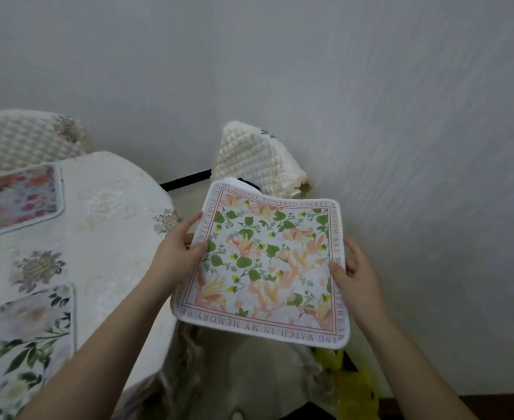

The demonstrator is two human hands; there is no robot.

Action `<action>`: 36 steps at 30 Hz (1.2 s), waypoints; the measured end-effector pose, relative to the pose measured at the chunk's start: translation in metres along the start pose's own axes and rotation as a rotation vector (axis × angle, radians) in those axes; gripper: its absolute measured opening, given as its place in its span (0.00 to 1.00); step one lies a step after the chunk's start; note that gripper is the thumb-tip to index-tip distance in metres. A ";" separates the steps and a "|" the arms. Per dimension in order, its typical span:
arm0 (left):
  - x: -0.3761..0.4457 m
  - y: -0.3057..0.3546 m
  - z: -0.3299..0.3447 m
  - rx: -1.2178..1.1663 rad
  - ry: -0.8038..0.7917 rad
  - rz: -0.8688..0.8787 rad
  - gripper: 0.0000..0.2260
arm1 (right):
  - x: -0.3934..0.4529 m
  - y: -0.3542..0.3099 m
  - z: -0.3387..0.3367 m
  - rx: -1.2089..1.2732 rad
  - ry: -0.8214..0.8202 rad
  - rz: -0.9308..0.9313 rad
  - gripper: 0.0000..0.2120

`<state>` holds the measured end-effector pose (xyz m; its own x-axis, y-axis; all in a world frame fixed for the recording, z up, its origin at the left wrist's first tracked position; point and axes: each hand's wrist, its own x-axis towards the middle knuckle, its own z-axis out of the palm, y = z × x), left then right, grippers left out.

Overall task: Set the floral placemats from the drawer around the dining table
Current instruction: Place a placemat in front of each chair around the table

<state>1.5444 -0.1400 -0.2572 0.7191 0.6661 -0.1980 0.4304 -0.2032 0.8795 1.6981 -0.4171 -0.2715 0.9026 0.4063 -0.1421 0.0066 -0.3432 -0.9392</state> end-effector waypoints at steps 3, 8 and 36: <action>0.015 -0.006 -0.014 -0.005 0.064 -0.041 0.27 | 0.029 -0.013 0.020 0.022 -0.094 -0.037 0.24; 0.039 -0.024 -0.030 -0.022 0.188 -0.116 0.26 | 0.089 -0.017 0.056 0.036 -0.228 -0.036 0.25; 0.097 -0.111 -0.112 -0.166 0.685 -0.430 0.22 | 0.250 -0.048 0.264 -0.062 -0.797 -0.083 0.24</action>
<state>1.5051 0.0280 -0.3257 -0.0053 0.9625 -0.2713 0.4675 0.2422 0.8502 1.8095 -0.0753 -0.3446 0.3191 0.9070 -0.2748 0.1051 -0.3221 -0.9408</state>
